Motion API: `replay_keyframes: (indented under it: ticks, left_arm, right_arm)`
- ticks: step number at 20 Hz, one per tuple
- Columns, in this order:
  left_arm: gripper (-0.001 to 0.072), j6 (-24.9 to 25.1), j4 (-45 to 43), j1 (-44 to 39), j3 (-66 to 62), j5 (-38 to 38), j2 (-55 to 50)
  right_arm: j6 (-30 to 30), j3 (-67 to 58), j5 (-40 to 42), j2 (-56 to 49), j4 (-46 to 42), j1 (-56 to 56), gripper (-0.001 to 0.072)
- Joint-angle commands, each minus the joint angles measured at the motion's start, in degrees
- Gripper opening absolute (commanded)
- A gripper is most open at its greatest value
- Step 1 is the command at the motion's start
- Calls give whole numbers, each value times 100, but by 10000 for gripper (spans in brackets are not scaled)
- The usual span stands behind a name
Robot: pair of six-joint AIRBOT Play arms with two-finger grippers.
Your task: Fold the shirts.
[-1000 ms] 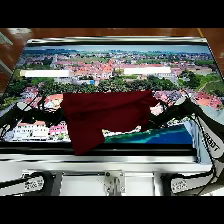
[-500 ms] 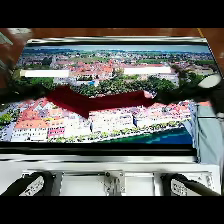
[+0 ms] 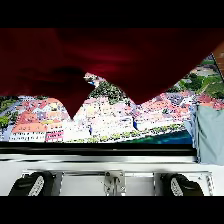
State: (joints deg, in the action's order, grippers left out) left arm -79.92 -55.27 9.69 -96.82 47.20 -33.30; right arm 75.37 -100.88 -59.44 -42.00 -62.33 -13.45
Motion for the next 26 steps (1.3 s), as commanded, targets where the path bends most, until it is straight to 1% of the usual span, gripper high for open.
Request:
replay_keyframes:
  ticks: [1, 4, 6, 8, 9, 10, 11, 12, 15, 17, 19, 21, 22, 24, 26]
  left_arm:
    - [38, -439, -778, 4, -372, 444, 415]
    - [39, -442, -1191, 4, -293, 1534, 282]
    - [39, -439, -1370, 4, -20, 2000, 138]
    - [38, -439, -1644, 4, 481, 2094, -35]
    - [38, -442, -1775, 4, 776, 2081, -168]
    - [39, -439, -1838, 4, 1040, 2081, -352]
    - [39, -442, -1834, 4, 1318, 2081, -601]
    - [39, -444, -1827, 4, 1550, 2079, -868]
    - [39, -503, -1825, 2, 1937, 2057, -1897]
    - [39, -503, -1729, 0, 1930, 1947, -2671]
    - [39, -503, -1366, -4, 1930, 1751, -3309]
    - [39, -501, -929, -15, 1930, 1617, -3851]
    - [39, -501, -841, -35, 1932, 1600, -4085]
    - [39, -503, -824, -118, 1932, 1624, -4540]
    - [40, -553, -813, -260, 1932, 1720, -4955]
  right_arm:
    - [638, -393, -258, 494, -883, -37, 62]
    - [713, -391, -1200, 330, -883, -37, 62]
    - [772, -391, -2061, -26, -916, -37, 62]
    - [966, -275, -2962, -553, -1029, -37, 62]
    - [1043, -50, -3239, -828, -1084, -35, 61]
    - [1095, 280, -3287, -1054, -1141, -35, 61]
    - [1099, 704, -3141, -1250, -1139, -35, 62]
    - [1106, 1209, -2806, -1460, -1117, -24, 62]
    - [1189, 2402, -1285, -2190, -1108, 372, 62]
    - [1187, 2632, -227, -2868, -1108, 824, 62]
    - [1213, 2632, 935, -3526, -1106, 1250, 62]
    - [1532, 2632, 1939, -3967, -1099, 1504, 62]
    - [1729, 2632, 2332, -4162, -1062, 1598, 62]
    - [1952, 2632, 2597, -4487, -977, 1707, 62]
    - [2041, 2632, 2371, -4765, -962, 1762, 62]
